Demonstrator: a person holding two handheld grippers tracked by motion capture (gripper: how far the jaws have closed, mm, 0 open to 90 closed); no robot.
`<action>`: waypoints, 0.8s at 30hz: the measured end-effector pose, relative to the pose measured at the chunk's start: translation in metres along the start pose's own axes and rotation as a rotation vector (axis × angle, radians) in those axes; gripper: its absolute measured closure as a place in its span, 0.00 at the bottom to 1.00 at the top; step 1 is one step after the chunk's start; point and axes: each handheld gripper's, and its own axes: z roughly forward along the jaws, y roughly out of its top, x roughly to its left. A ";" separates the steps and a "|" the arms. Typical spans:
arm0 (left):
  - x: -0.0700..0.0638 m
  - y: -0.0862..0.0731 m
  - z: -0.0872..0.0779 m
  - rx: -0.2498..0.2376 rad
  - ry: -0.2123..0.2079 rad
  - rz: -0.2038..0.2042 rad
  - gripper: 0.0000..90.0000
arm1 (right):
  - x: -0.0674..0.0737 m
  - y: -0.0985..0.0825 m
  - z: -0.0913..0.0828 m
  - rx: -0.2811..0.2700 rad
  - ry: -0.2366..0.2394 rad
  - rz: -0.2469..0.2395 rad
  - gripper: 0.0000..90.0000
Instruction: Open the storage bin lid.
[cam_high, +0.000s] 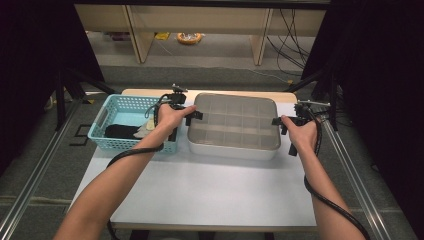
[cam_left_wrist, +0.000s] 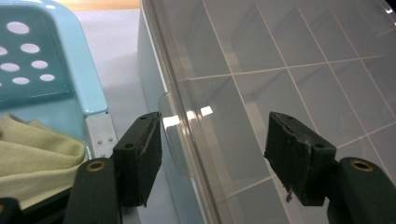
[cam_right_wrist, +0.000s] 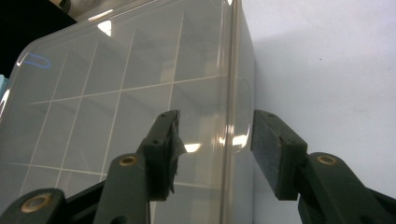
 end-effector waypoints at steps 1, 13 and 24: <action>0.000 0.000 0.000 0.000 0.000 0.000 0.41 | 0.000 0.000 0.000 0.000 0.000 0.000 0.58; 0.004 0.000 0.002 0.009 -0.016 -0.059 0.47 | -0.003 0.003 0.004 0.018 -0.060 -0.053 0.63; 0.008 -0.001 0.000 -0.013 -0.026 -0.119 0.55 | -0.002 0.003 0.005 0.032 -0.034 0.036 0.68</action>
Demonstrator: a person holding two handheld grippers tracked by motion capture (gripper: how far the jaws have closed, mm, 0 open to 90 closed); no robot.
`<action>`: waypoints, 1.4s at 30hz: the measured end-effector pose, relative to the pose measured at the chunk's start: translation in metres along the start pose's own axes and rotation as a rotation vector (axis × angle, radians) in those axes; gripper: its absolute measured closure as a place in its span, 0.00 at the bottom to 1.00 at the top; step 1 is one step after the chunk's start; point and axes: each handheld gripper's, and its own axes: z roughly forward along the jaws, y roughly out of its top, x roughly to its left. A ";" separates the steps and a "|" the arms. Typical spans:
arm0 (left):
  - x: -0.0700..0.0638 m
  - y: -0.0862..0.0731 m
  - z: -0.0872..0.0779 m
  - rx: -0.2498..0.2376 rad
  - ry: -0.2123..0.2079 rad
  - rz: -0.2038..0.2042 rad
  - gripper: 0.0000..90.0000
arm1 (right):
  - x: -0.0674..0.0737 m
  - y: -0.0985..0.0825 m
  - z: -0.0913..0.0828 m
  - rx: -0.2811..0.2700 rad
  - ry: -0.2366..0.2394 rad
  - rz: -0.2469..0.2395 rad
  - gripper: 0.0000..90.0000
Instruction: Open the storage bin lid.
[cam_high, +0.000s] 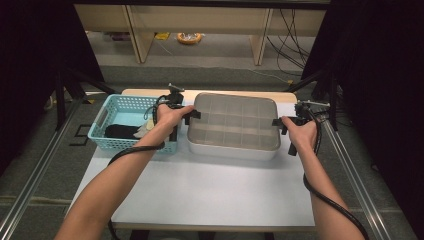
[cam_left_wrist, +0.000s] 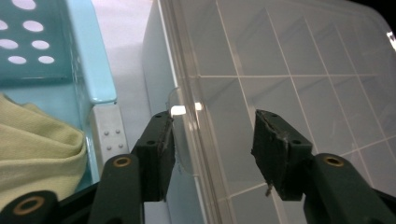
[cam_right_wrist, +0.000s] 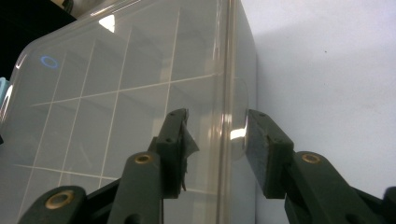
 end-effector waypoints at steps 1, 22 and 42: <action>0.000 0.000 0.000 -0.007 -0.001 -0.008 0.56 | -0.001 0.000 0.000 -0.003 0.003 -0.015 0.68; -0.011 0.002 -0.021 -0.089 0.012 0.015 0.64 | 0.004 0.004 -0.017 -0.034 0.011 0.008 0.76; -0.011 0.003 -0.038 -0.130 -0.016 -0.025 0.72 | 0.008 0.004 -0.031 -0.064 0.082 0.018 0.79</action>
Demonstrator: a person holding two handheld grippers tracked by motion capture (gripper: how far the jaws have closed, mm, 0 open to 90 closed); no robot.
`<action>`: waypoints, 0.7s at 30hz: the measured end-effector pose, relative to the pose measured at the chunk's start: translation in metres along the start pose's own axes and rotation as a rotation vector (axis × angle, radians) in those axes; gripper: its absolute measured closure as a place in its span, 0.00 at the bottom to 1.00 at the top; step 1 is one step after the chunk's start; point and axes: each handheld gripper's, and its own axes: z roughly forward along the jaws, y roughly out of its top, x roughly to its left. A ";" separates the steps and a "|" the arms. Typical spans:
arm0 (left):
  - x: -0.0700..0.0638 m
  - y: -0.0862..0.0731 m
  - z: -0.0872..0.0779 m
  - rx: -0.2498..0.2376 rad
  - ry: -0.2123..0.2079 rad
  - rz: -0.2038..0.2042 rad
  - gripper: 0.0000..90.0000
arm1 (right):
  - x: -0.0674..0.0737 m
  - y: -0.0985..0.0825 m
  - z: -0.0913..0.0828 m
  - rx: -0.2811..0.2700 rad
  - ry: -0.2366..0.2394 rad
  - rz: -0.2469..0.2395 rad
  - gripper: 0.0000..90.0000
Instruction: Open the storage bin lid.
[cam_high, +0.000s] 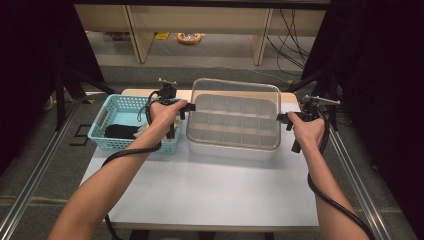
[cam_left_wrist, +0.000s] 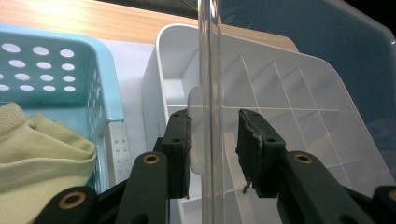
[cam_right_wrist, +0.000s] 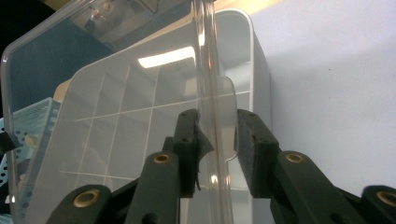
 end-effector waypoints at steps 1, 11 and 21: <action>0.000 0.000 -0.001 -0.001 -0.001 0.001 0.72 | 0.000 0.000 -0.001 -0.008 0.003 -0.012 0.79; -0.002 0.002 -0.010 -0.008 -0.010 0.003 0.74 | 0.004 0.001 -0.006 -0.009 0.010 -0.006 0.80; -0.004 0.000 -0.015 -0.003 -0.023 -0.011 0.74 | 0.008 0.001 -0.015 -0.027 0.016 -0.017 0.80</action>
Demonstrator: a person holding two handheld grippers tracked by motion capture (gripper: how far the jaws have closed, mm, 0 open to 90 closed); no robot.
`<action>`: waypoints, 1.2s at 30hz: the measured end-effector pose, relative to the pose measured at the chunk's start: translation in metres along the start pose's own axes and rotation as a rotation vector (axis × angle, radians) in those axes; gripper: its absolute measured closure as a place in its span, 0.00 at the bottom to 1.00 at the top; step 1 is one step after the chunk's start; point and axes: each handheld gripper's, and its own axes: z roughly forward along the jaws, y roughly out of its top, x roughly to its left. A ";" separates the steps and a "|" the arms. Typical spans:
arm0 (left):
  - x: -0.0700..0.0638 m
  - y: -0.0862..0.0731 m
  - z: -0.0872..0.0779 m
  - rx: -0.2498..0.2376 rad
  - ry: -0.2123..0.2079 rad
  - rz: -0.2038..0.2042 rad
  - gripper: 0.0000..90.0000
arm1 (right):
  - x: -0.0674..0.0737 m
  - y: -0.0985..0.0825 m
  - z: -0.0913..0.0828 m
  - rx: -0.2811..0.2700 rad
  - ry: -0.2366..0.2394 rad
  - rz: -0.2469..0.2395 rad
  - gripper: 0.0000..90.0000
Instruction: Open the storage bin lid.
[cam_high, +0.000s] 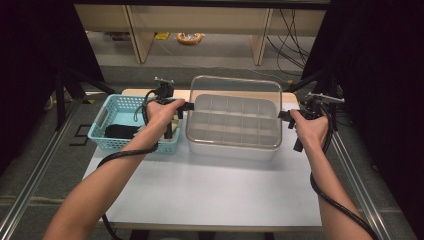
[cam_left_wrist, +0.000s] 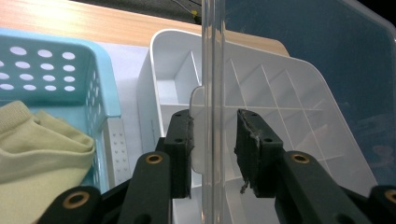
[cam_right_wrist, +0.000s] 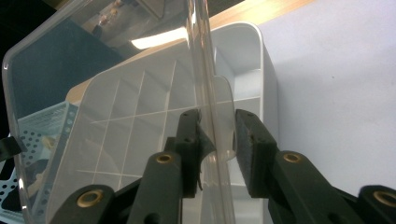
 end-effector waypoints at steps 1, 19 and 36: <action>0.000 -0.002 0.000 0.001 -0.001 -0.004 0.74 | 0.000 -0.001 -0.001 0.001 -0.002 -0.006 0.80; 0.000 -0.016 -0.007 0.023 -0.029 0.004 0.74 | -0.004 -0.015 -0.016 -0.009 0.025 -0.005 0.82; -0.006 -0.028 -0.016 0.034 -0.037 0.021 0.74 | -0.005 -0.030 -0.029 -0.004 0.023 -0.022 0.82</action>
